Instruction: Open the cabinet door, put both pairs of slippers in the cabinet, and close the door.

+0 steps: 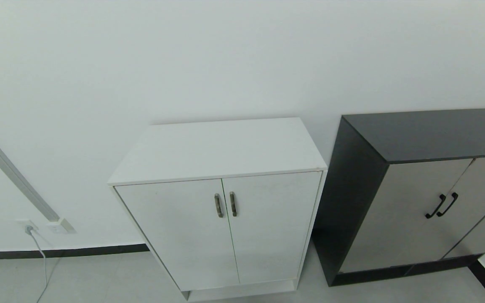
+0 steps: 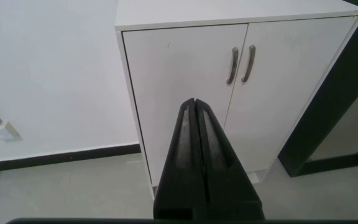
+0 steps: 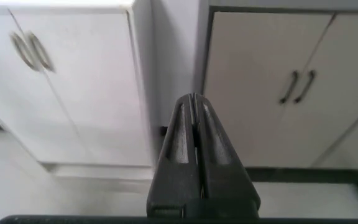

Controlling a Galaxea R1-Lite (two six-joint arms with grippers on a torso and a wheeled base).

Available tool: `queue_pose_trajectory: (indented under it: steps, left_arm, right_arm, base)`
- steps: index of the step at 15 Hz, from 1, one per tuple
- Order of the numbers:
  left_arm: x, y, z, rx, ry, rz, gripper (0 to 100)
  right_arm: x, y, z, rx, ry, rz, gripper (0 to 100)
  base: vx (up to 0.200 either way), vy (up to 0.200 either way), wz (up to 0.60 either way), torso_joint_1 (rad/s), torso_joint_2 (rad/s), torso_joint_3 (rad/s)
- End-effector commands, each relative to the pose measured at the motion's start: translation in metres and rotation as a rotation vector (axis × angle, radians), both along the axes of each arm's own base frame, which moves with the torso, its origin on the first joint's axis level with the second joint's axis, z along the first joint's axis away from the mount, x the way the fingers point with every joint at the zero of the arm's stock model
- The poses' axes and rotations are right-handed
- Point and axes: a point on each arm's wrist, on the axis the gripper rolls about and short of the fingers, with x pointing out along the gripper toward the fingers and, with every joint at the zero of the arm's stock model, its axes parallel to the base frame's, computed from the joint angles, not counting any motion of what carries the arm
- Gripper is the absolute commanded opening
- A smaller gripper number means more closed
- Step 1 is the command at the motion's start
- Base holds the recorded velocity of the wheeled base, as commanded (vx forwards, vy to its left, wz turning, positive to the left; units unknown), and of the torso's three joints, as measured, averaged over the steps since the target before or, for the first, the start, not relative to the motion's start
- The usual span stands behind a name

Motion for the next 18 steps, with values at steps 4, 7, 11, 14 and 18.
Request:
queue_pose_trajectory:
  steps: [4, 7, 11, 14, 18]
  left_arm:
    - [0.0001, 0.0000, 0.0000, 0.000, 0.001, 0.000, 0]
    - [0.0001, 0.0000, 0.0000, 0.000, 0.001, 0.000, 0]
    - [0.0001, 0.0000, 0.0000, 0.000, 0.001, -0.002, 0]
    - [0.0001, 0.0000, 0.0000, 0.000, 0.001, -0.002, 0]
    - [0.0001, 0.0000, 0.0000, 0.000, 0.001, -0.002, 0]
  right_arm:
    - [0.0004, -0.0003, -0.0020, 0.073, 0.013, -0.014, 0]
    - [0.0004, -0.0003, -0.0020, 0.080, 0.014, -0.016, 0]
    - [0.0004, -0.0003, -0.0020, 0.076, 0.014, -0.016, 0]
    - [0.0004, -0.0003, -0.0020, 0.074, 0.013, -0.016, 0]
    - [0.0004, -0.0003, -0.0020, 0.074, 0.013, -0.016, 0]
  base:
    - [0.000, 0.000, 0.00, 0.000, 0.00, 0.000]
    - [0.000, 0.000, 0.00, 0.000, 0.00, 0.000]
    - [0.000, 0.000, 0.00, 0.000, 0.00, 0.000]
    - [0.000, 0.000, 0.00, 0.000, 0.00, 0.000]
    - [0.000, 0.000, 0.00, 0.000, 0.00, 0.000]
